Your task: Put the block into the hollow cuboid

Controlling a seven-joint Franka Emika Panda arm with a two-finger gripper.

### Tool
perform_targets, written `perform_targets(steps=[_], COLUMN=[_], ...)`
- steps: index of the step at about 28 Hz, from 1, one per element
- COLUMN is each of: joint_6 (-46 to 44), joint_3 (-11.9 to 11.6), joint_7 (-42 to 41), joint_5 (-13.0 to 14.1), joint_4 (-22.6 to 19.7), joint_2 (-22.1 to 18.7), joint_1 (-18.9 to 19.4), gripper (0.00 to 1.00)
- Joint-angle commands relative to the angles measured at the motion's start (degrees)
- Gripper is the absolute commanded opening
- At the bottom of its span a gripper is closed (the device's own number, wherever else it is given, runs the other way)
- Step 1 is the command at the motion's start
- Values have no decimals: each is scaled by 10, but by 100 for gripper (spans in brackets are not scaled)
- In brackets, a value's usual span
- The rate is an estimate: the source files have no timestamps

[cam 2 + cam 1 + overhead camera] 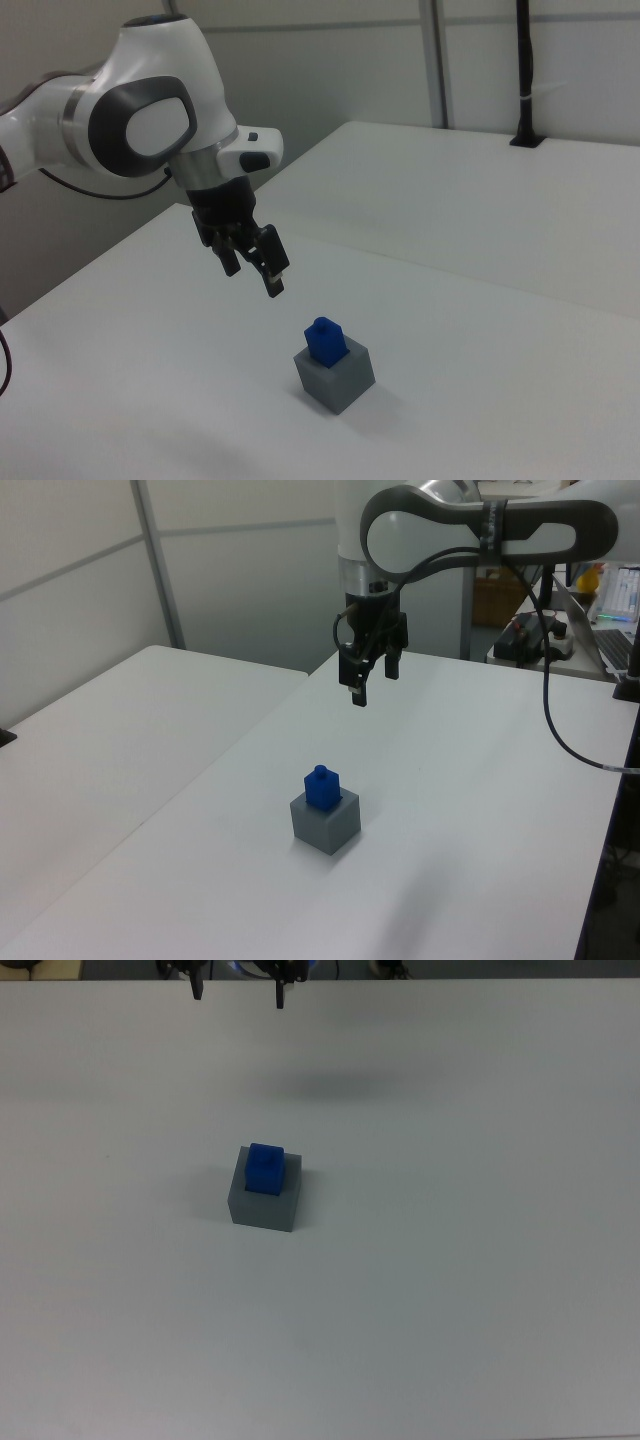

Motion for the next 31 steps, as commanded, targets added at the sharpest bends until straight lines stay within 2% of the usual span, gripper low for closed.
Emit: perform_targets(steps=[1, 31], joint_6=[-10, -4], joint_3=[3, 3], joint_7=[-14, -14], joint_5=[0, 0], joint_4=[-8, -5], joint_2=[-5, 3], joint_1=[0, 0], gripper=[100, 100])
